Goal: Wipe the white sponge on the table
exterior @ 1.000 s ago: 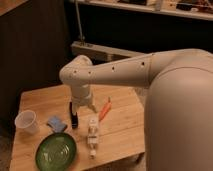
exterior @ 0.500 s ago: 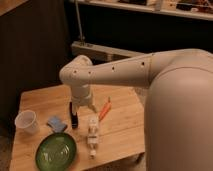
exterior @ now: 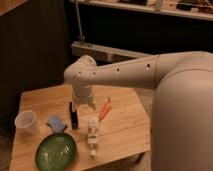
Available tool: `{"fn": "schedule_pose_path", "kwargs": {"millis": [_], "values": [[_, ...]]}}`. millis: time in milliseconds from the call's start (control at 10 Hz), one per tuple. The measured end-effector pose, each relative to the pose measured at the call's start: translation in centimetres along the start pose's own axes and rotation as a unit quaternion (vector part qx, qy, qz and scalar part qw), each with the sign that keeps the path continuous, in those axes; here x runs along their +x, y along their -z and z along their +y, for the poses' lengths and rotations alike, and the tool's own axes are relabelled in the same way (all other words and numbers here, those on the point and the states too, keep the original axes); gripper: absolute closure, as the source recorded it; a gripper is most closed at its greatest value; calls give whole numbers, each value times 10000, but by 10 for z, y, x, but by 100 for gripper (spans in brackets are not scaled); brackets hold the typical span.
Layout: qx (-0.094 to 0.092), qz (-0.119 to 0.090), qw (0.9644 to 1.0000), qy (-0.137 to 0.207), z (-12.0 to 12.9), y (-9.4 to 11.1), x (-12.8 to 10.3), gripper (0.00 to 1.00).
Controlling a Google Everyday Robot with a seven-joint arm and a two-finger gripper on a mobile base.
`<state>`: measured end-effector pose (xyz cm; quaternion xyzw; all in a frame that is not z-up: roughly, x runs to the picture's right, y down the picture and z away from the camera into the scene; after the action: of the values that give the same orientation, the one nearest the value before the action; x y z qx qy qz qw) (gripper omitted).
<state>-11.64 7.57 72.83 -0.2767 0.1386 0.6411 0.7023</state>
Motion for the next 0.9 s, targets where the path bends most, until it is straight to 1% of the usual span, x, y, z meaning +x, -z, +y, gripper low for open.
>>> {"fn": "schedule_pose_path", "kwargs": {"millis": [100, 200, 300, 400, 500, 600, 800, 900], "values": [[-221, -200, 9994, 160, 3, -4, -18, 35], [-554, -481, 9962, 477, 12, -9, -43, 35], [-634, -585, 9941, 657, 18, -12, -54, 35], [-746, -656, 9913, 867, 30, -14, -63, 35], [-922, -682, 9864, 1179, 49, -15, -72, 35], [-997, -675, 9839, 1323, 55, -13, -75, 35], [-1079, -632, 9788, 1623, 66, 4, -75, 35], [-1070, -463, 9779, 1737, 67, 11, -74, 35]]}}
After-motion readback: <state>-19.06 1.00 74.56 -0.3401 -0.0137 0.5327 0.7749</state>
